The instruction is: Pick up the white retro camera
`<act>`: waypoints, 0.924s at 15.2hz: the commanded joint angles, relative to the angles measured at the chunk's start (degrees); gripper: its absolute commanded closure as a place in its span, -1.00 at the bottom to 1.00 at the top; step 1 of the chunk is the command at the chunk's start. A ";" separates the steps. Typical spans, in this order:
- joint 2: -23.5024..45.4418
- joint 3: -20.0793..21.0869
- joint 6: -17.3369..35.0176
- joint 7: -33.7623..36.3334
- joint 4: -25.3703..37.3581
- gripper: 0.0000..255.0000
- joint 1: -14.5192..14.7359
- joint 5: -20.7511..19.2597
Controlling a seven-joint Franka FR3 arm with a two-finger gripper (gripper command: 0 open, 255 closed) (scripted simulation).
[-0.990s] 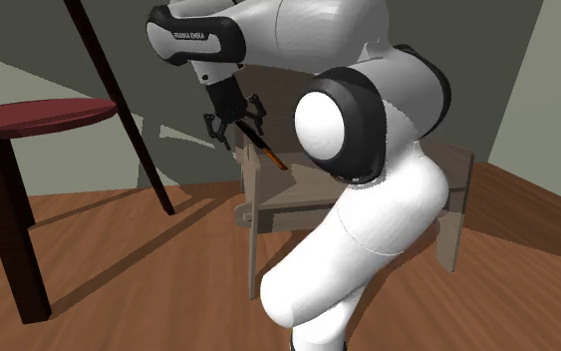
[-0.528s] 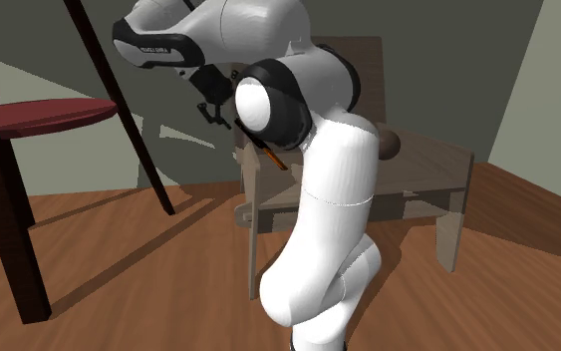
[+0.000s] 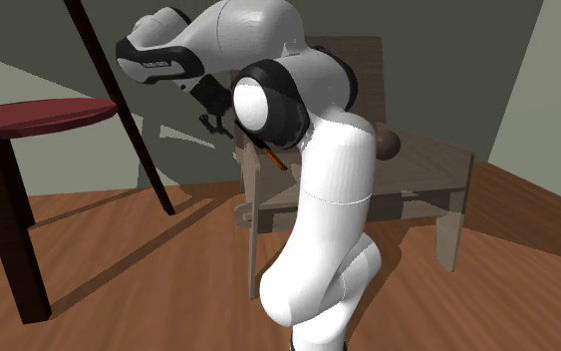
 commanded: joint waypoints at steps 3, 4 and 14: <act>-0.27 -0.10 0.75 0.33 -1.03 1.00 -0.08 0.21; -0.26 -0.10 0.74 0.33 -1.02 1.00 -0.07 0.21; 0.53 0.11 -1.51 -0.91 2.22 1.00 0.07 -0.60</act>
